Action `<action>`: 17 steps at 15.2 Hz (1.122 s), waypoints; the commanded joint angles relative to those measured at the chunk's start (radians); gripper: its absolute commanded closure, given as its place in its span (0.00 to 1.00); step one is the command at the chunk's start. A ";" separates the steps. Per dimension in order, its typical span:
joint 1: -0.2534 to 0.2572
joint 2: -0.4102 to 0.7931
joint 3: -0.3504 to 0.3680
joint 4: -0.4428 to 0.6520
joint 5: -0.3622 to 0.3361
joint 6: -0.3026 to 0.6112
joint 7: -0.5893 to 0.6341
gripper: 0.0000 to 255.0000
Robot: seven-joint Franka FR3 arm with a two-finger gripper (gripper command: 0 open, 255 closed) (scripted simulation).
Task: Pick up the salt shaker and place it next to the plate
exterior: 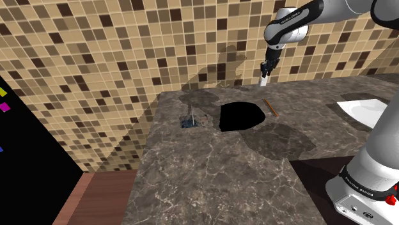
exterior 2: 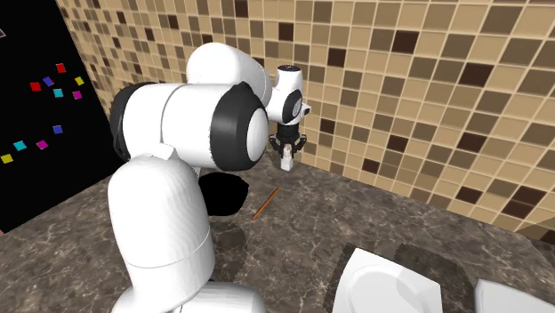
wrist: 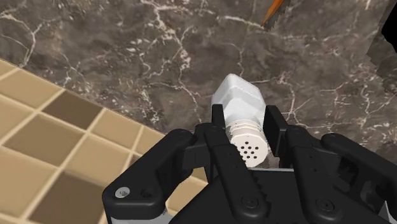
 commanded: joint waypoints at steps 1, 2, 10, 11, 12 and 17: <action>0.000 -0.007 -0.001 0.020 -0.004 -0.026 0.003 1.00; 0.000 -0.011 -0.001 0.028 -0.006 -0.039 0.005 1.00; 0.002 -0.041 -0.003 0.101 -0.021 -0.140 0.017 1.00; 0.002 -0.044 -0.003 0.111 -0.022 -0.153 0.018 1.00; 0.002 -0.046 -0.003 0.122 -0.023 -0.166 0.019 1.00; 0.002 -0.056 -0.004 0.177 -0.028 -0.231 0.024 1.00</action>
